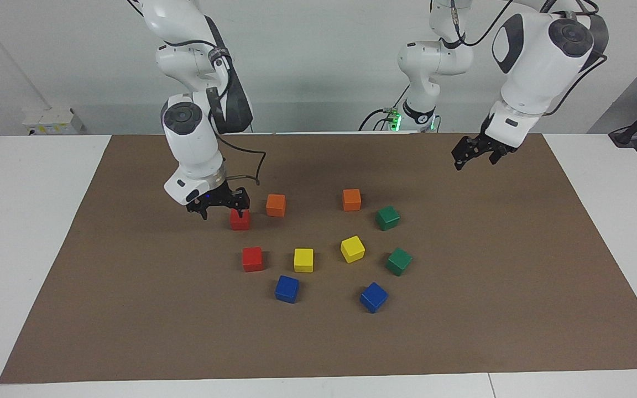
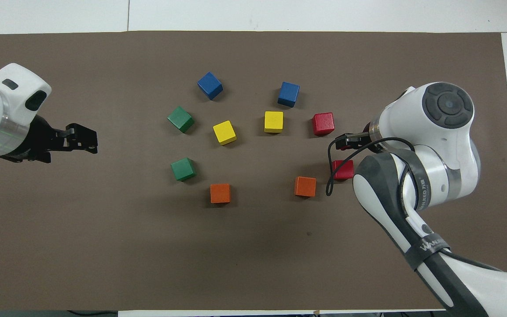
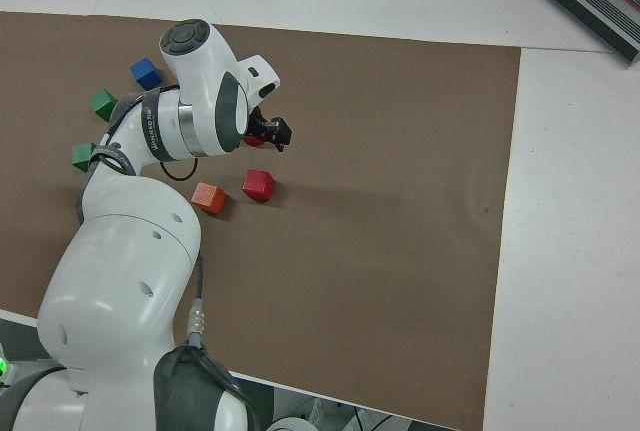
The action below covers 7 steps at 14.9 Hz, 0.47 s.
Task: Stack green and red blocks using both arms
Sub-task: 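Lower the right gripper onto the red block while the left gripper reaches the green block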
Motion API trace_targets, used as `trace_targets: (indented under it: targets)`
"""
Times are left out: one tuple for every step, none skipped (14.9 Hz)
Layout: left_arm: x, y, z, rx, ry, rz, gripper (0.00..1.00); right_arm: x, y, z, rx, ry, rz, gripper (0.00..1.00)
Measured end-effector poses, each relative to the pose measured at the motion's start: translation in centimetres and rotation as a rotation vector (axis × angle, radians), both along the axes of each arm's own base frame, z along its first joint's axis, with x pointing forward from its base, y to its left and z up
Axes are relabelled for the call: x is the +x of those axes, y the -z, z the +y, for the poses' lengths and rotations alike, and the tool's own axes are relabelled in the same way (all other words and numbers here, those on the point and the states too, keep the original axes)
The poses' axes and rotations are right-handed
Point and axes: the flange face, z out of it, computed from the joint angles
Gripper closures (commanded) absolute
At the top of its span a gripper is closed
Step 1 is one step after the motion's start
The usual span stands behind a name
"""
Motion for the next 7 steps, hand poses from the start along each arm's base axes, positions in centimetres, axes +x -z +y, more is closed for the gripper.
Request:
trace_targets:
  targets:
    - [-0.2, 0.3, -1.3, 0.0, 0.008, -0.007, 0.0, -0.2, 0.6, 0.1, 0.001, -0.002, -0.003, 0.0]
    - [-0.4, 1.0, -2.5, -0.001, 0.021, -0.011, 0.0, -0.5, 1.1, 0.5, 0.002, -0.006, -0.007, 0.0]
    - [-0.6, 1.9, -3.8, -0.001, 0.029, -0.016, 0.0, -0.8, 1.7, 1.1, 0.003, -0.01, -0.013, 0.0]
    - [-0.8, 3.2, -4.9, -0.002, 0.028, -0.025, 0.0, -1.3, 2.3, 1.6, 0.005, -0.014, -0.017, 0.0]
    - [-0.9, 4.7, -6.0, -0.004, 0.024, -0.033, 0.0, -1.7, 3.0, 2.0, 0.005, -0.018, -0.018, 0.0]
    - [-1.2, 6.3, -7.0, -0.005, 0.02, -0.04, 0.0, -2.1, 3.7, 2.1, 0.005, -0.021, -0.016, 0.0]
    - [-1.3, 7.8, -7.7, -0.006, 0.017, -0.045, 0.0, -2.5, 4.3, 2.0, 0.004, -0.021, -0.014, 0.0]
